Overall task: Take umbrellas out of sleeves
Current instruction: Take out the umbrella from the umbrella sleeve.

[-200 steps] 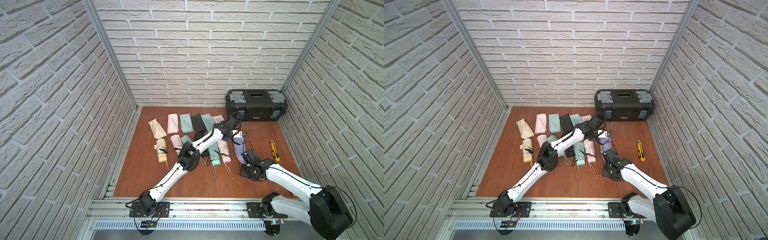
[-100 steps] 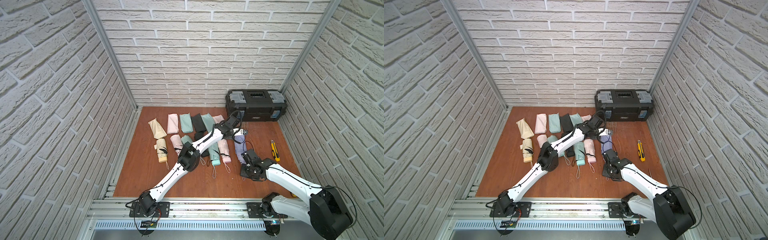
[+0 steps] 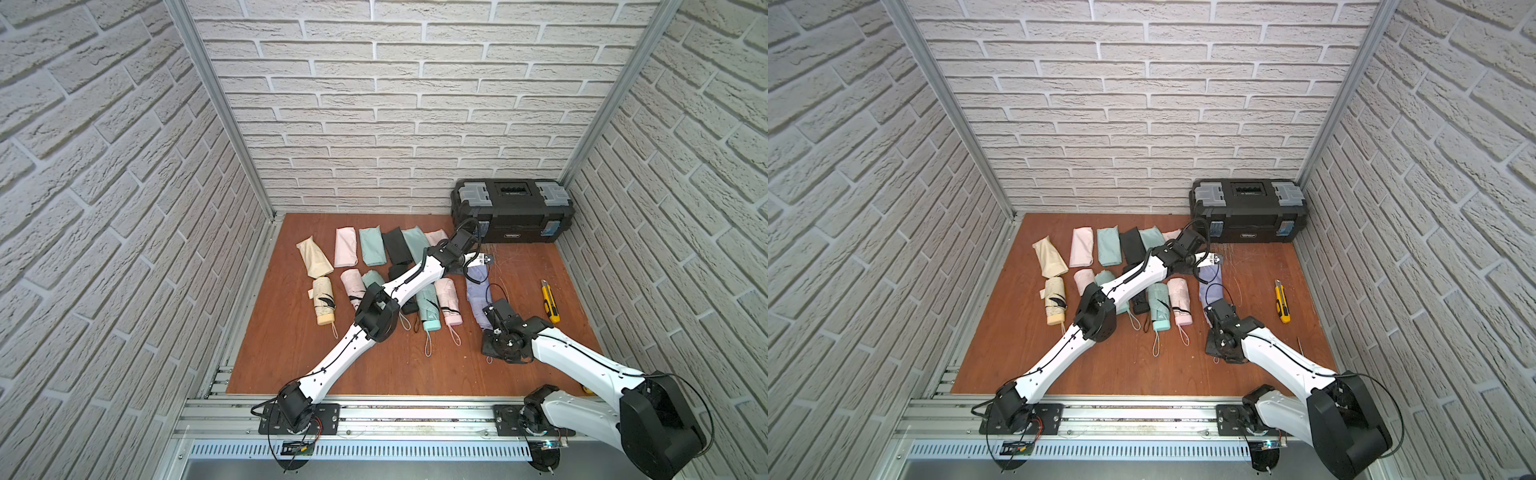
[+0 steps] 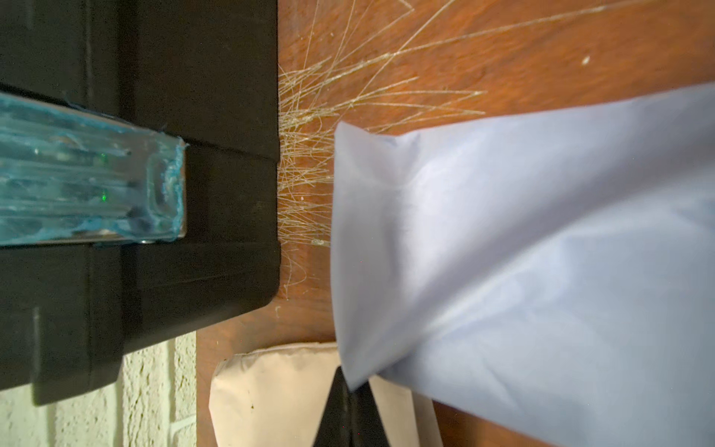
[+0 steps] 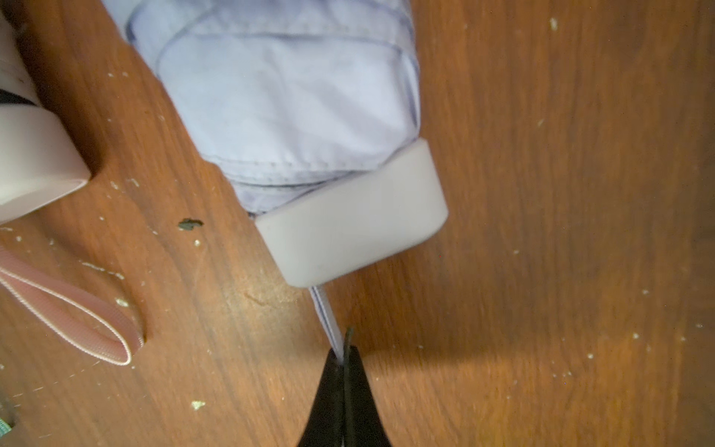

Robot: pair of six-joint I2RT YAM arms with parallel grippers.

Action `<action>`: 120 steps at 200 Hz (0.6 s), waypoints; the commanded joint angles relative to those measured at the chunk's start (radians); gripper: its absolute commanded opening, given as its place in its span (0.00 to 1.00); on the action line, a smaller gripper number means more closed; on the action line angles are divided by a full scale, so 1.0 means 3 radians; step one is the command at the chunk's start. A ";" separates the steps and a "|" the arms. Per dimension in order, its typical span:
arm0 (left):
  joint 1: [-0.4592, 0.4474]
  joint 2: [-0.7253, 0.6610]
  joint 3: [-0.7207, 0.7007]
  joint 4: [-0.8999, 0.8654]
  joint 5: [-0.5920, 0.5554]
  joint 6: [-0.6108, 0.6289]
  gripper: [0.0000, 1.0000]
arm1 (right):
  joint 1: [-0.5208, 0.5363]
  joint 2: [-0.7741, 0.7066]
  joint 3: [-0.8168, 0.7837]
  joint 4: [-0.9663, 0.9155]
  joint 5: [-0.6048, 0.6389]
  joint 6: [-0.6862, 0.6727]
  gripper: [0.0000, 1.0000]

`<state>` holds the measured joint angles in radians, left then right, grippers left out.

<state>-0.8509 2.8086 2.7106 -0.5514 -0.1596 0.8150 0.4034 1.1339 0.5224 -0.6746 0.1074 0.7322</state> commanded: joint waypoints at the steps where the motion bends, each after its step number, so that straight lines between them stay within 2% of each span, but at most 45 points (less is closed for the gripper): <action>1: 0.0044 0.0067 0.0106 0.0267 -0.0036 -0.0019 0.00 | 0.0029 -0.0061 0.0002 -0.0087 -0.0005 0.0075 0.03; 120: 0.0072 0.0166 0.0214 0.0643 -0.0187 -0.0112 0.00 | 0.0024 -0.0107 -0.0013 -0.0104 -0.0010 0.0096 0.03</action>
<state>-0.8368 2.8391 2.7430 -0.4374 -0.2054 0.8040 0.4034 1.1160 0.5224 -0.6888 0.1070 0.7502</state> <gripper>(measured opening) 0.048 0.053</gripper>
